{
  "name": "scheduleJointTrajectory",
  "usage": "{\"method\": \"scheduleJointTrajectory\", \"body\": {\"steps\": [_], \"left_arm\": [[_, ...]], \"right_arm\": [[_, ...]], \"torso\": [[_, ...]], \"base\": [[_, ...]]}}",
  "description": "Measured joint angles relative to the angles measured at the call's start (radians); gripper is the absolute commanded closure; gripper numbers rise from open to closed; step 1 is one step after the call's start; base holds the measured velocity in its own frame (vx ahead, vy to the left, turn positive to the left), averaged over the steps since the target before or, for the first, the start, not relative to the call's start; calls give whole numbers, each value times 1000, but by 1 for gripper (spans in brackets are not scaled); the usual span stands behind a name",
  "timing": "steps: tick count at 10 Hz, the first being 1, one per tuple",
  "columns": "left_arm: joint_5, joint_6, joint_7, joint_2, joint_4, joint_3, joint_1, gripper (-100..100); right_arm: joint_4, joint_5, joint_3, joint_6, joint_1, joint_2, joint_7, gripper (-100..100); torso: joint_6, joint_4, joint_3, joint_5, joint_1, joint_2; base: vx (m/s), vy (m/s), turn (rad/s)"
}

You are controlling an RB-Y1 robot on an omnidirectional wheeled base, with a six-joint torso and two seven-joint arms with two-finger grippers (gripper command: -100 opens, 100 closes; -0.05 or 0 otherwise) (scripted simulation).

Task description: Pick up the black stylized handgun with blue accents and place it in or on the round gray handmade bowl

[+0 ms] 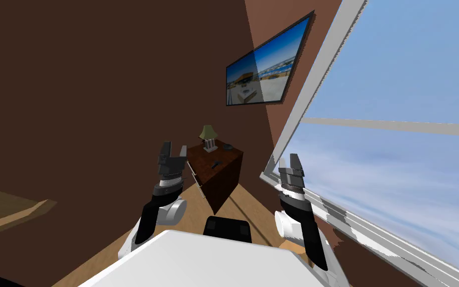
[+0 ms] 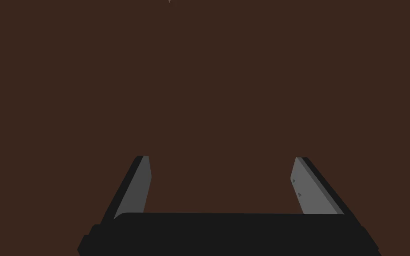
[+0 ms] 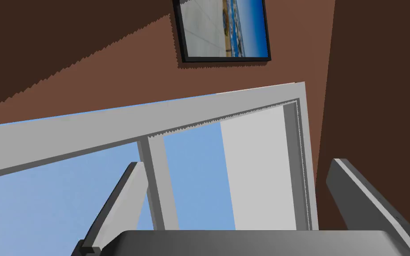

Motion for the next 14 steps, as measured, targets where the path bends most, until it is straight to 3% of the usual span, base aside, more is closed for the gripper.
{"method": "scheduleJointTrajectory", "body": {"steps": [6, 14], "left_arm": [[63, 91, -144, 89, 88, 27, -51, -100], [140, 217, -329, 156, 209, 50, -126, -100]], "right_arm": [[0, 0, 0, 0, 0, 0, 0, 0], [0, 0, 0, 0, 0, 0, 0, 0]], "torso": [[0, 1, 1, 1, 5, 3], [0, 1, 1, 1, 6, 3]], "base": [[-39, 69, -185], [-41, 66, -191]]}}
